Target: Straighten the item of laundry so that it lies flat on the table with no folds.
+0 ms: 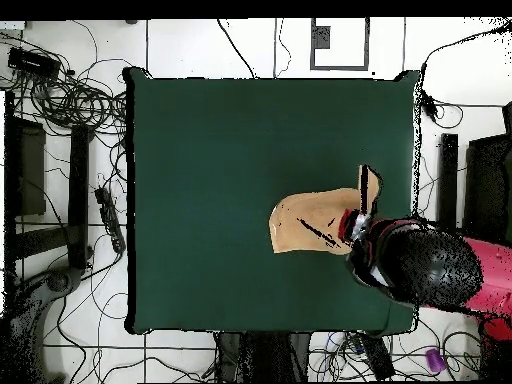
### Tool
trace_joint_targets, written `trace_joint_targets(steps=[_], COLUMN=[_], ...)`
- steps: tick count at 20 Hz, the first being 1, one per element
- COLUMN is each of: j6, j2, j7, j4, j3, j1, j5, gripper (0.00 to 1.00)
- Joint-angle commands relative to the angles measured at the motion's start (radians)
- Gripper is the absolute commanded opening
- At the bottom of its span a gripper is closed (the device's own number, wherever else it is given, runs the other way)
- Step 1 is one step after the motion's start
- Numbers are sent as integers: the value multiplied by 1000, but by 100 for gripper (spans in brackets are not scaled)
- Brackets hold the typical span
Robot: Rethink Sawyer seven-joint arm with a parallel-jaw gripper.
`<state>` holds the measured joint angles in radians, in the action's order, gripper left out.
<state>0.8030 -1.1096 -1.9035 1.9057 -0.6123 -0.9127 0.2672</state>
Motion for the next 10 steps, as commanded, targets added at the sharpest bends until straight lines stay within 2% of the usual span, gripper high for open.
trace_joint_targets(steps=[1, 5, 10], j6=[89, 88, 78], j2=[-33, -29, 24], j7=[28, -13, -171], j4=[-18, -22, -58], j3=[46, 59, 115], j1=[57, 87, 206], j5=[86, 99, 115], gripper=[0, 0, 0])
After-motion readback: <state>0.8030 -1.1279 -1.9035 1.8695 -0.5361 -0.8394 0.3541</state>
